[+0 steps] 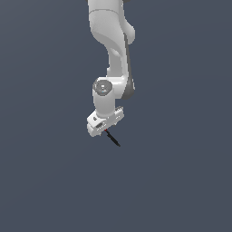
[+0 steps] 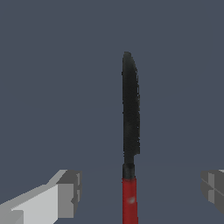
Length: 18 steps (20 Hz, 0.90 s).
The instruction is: Pick up the object and move it to a goal position.
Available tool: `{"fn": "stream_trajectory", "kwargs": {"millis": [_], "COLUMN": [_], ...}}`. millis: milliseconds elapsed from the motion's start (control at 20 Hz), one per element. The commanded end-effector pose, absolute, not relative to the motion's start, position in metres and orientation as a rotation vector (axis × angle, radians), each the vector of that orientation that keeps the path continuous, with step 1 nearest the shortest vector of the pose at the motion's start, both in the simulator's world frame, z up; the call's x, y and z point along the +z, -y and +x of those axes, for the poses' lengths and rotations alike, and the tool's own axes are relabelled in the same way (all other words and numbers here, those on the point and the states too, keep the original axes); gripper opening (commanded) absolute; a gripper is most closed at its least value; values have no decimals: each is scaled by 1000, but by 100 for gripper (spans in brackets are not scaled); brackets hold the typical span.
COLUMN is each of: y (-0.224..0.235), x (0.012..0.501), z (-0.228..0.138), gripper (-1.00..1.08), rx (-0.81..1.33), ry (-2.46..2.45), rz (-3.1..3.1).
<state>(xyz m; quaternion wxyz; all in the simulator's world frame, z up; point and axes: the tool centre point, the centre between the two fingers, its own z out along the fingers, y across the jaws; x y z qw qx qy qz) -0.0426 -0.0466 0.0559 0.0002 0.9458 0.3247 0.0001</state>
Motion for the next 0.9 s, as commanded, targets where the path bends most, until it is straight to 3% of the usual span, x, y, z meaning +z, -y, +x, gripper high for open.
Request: {"fn": "stream_trajectory", "kwargs": {"millis": [0, 650, 700, 850], "y": [46, 46, 46, 46], "x": [50, 8, 8, 8], "z": [-43, -43, -43, -43], "gripper": [100, 100, -100, -100], "rx": [-1, 0, 0, 0], "ry": [-1021, -1027, -1027, -1027], "rz": [2971, 2969, 2969, 2969]}}
